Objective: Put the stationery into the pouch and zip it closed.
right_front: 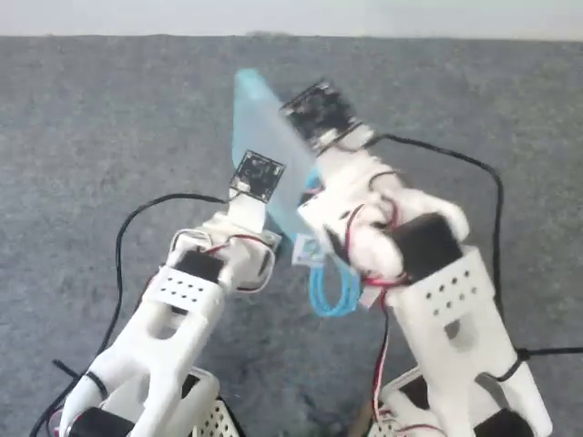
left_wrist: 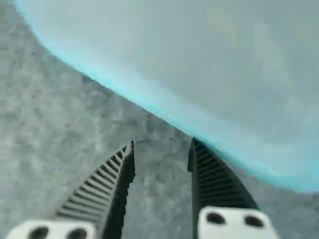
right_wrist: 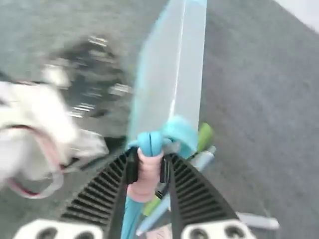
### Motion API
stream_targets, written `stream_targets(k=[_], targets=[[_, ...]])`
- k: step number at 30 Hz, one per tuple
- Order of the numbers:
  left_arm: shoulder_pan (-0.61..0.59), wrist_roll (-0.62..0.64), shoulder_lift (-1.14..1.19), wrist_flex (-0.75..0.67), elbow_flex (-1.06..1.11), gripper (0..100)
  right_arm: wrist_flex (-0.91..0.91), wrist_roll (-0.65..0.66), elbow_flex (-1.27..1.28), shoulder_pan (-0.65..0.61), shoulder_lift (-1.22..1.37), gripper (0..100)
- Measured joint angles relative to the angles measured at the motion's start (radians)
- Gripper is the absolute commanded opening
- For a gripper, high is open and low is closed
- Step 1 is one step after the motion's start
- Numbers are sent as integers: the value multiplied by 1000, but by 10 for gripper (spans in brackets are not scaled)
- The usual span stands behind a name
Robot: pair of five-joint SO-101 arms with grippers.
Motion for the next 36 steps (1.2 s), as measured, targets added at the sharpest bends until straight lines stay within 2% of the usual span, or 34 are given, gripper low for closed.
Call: stream_targets(k=[5,9,12,18,21,27,30,32,36], targets=[[18,17,2,-20,11,171,-12,8,86,-143,-32,8],[-14,43,2,-17,17,170,-75,31,256,-161,-107,8],[-132,60,-41,37,17,170,-141,34,417,-163,-172,8],[-453,60,-298,201,17,170,-226,35,620,-164,-244,8],[-516,-21,-453,262,17,173,-241,40,664,-164,-249,8],[-505,-166,-767,436,17,175,-244,41,686,-164,-249,8],[-439,-235,-899,542,17,180,-249,41,686,-164,-249,8],[-373,-272,-967,603,17,219,-249,41,686,-164,-249,8],[-299,-299,-997,643,17,258,-249,41,666,-132,-249,8]])
